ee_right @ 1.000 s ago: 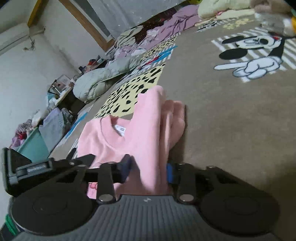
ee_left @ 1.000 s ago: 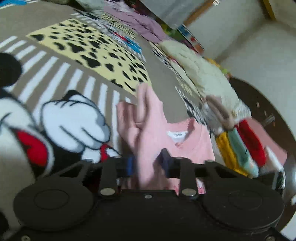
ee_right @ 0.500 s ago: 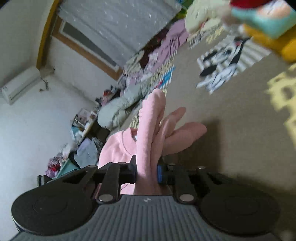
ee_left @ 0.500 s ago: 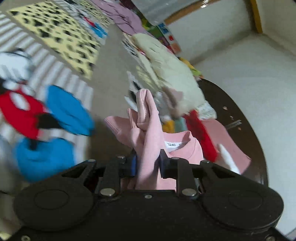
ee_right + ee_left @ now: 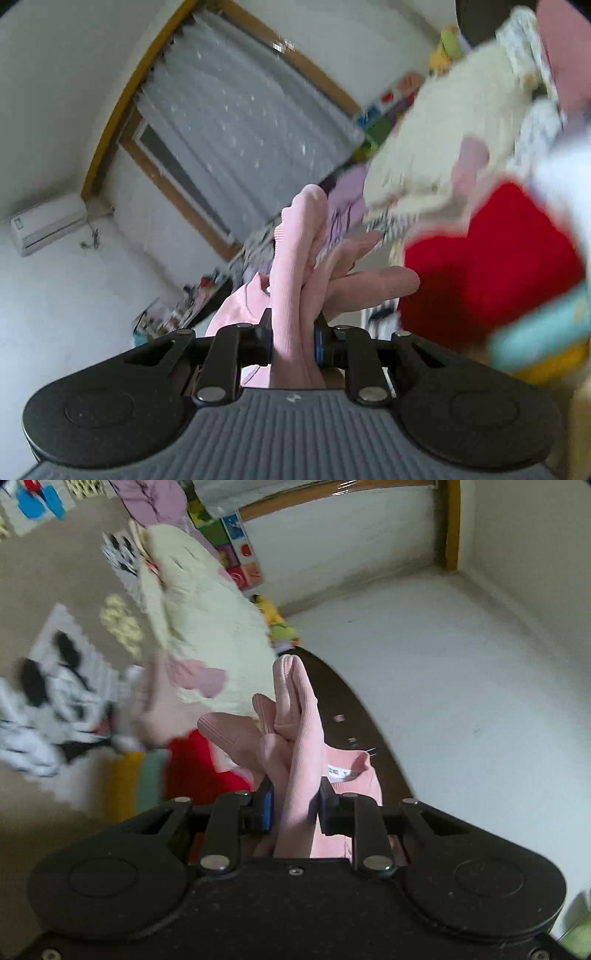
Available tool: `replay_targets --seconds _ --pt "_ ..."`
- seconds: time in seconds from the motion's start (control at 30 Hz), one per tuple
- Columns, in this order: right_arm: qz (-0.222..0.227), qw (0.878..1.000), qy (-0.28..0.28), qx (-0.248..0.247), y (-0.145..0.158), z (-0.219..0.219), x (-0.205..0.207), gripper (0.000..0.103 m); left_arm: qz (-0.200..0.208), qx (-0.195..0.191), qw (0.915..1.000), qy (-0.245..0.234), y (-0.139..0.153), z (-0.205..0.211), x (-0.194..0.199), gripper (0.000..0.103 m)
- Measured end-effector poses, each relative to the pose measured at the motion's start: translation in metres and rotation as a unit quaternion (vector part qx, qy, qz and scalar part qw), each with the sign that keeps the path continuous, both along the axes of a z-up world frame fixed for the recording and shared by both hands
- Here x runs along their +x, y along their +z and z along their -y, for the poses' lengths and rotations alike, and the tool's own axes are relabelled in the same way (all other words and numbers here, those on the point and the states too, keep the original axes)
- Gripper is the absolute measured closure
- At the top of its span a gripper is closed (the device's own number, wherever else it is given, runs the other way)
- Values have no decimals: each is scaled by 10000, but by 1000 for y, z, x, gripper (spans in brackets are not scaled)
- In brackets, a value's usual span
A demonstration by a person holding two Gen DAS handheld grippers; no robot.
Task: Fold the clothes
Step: 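Carry the folded sweatshirt onto the clothes stack and open the left gripper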
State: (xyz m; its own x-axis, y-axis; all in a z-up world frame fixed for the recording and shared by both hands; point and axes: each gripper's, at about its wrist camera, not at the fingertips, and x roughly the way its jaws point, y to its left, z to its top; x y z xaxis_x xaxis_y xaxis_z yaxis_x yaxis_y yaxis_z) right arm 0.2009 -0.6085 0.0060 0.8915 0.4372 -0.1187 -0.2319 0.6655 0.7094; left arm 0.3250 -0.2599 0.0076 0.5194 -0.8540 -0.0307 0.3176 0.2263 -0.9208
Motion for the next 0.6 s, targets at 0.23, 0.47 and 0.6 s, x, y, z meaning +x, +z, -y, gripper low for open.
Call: replay_targets --seconds 0.23,0.47,0.6 --pt "-205 9979 -611 104 20 91 66 77 -289 687 9971 -163 -16 93 64 61" --pt "-1364 9596 -1936 -1518 -6 101 92 54 -311 1334 9903 -245 -49 75 57 48" --pt "-783 9514 -2042 -2168 -2 77 75 51 -128 1350 9905 -234 -49 44 27 45"
